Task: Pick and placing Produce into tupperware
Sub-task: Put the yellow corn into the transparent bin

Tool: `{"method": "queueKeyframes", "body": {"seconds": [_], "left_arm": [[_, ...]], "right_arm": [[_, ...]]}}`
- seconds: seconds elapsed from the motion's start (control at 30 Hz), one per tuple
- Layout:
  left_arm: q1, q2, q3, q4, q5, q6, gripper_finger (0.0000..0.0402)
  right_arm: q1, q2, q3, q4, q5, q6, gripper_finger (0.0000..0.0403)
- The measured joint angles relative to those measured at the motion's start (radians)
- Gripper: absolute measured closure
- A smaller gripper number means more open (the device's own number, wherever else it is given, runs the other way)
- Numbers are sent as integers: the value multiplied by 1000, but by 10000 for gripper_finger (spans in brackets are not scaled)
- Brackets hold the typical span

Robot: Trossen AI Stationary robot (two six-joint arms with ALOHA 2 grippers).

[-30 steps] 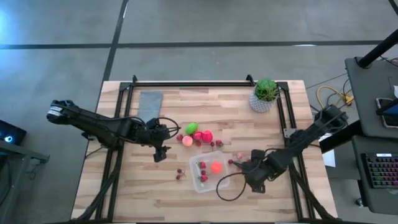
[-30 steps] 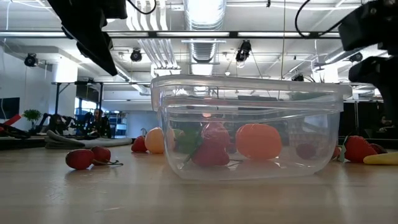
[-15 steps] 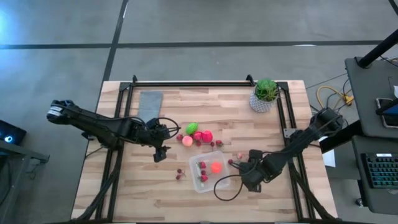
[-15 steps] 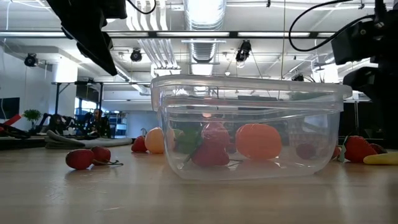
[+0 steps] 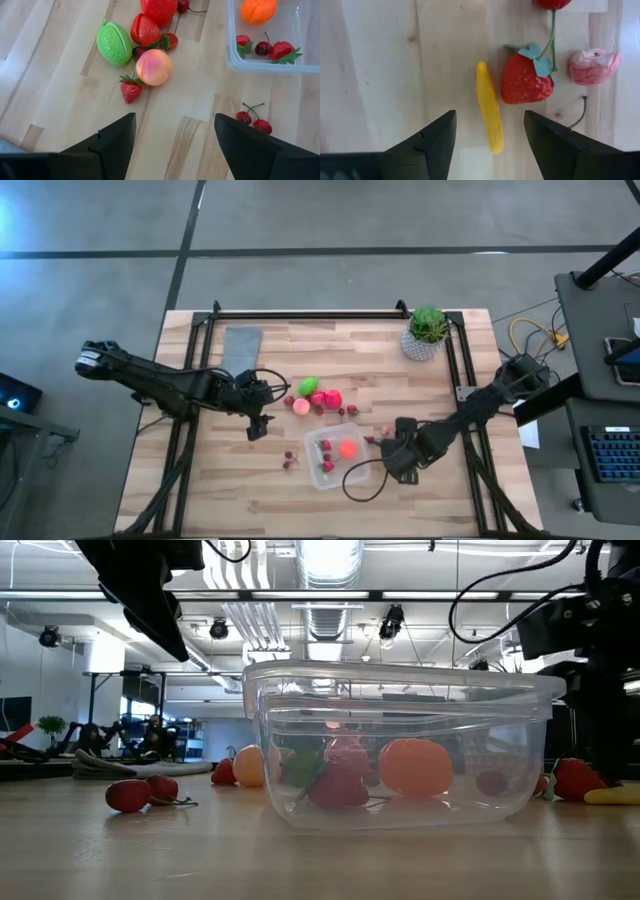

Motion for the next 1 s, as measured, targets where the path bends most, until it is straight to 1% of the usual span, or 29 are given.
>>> {"method": "queueKeyframes", "body": {"seconds": [0.27, 0.37, 0.5, 0.8, 1.0], "left_arm": [[0, 0, 0, 0, 0, -1, 146], [0, 0, 0, 0, 0, -1, 146], [0, 0, 0, 0, 0, -1, 146], [0, 0, 0, 0, 0, -2, 146], [0, 0, 0, 0, 0, -5, 146]], "right_arm": [[-15, 0, -42, 36, -22, -25, 178], [-15, 0, -45, 41, -24, -25, 185], [-15, 0, -46, 47, -25, -25, 206], [-16, 0, -47, 56, -21, -25, 269], [-15, 0, -48, 75, -20, -16, 298]]}}
